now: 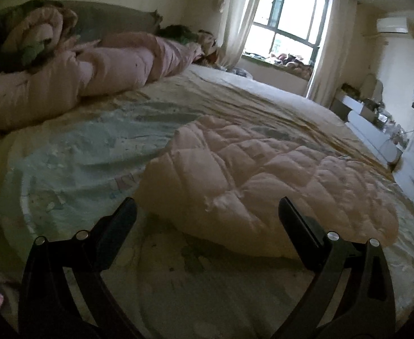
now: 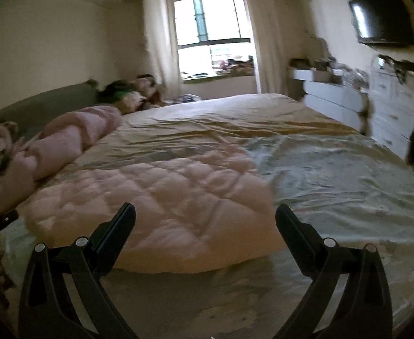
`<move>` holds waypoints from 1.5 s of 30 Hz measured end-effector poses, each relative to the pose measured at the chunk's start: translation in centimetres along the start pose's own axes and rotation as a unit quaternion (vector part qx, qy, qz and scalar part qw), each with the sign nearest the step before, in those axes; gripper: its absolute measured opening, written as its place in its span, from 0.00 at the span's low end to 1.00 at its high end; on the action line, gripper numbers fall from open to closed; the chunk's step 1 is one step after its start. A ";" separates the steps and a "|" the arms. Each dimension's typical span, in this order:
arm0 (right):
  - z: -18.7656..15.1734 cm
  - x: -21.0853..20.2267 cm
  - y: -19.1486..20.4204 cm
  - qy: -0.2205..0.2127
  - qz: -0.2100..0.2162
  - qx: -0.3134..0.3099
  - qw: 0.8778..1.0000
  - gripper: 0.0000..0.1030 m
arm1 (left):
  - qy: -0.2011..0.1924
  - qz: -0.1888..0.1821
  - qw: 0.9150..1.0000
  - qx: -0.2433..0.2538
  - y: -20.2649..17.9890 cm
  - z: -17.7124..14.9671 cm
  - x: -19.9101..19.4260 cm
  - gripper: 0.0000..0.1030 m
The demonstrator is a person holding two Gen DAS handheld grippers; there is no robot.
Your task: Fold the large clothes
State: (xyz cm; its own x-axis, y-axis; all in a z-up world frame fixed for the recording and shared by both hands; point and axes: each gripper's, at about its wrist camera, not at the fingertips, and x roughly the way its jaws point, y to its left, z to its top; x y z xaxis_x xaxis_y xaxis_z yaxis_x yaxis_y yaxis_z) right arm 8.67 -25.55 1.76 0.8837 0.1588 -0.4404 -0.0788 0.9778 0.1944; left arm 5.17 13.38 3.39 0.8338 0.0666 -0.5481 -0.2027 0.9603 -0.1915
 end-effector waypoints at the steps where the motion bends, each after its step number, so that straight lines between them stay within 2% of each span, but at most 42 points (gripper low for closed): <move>1: -0.2 -0.4 0.9 0.000 0.009 -0.006 1.000 0.96 | -0.001 -0.002 1.000 0.002 -0.2 0.0 -0.5 0.91; 10: -2.1 -3.1 5.8 0.003 0.047 -0.064 0.997 0.96 | -0.009 -0.022 1.000 0.019 -1.3 -1.2 -3.8 0.91; 17: -4.5 -3.7 8.7 0.018 0.062 -0.108 0.992 0.96 | 0.015 -0.039 0.999 0.017 -1.7 -3.1 -3.9 0.91; 23: -6.8 -3.6 8.8 0.044 0.057 -0.114 0.991 0.96 | 0.036 -0.044 0.998 0.020 -2.0 -4.8 -3.6 0.91; 32: -8.7 -2.9 9.1 0.069 0.057 -0.104 0.991 0.96 | 0.040 -0.059 0.997 0.021 -2.2 -5.8 -3.8 0.91; 45: -8.9 -2.7 9.1 0.067 0.056 -0.098 0.991 0.96 | 0.041 -0.050 0.998 0.027 -2.5 -6.0 -3.7 0.91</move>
State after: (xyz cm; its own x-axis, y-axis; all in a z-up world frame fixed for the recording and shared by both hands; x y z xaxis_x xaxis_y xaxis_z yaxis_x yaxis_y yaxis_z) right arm 1.44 -15.87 -3.02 0.7959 0.2709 -0.5415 -0.2719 0.9590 0.0801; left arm -0.52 9.13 0.99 0.8030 -0.0504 -0.5939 -0.0906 0.9745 -0.2052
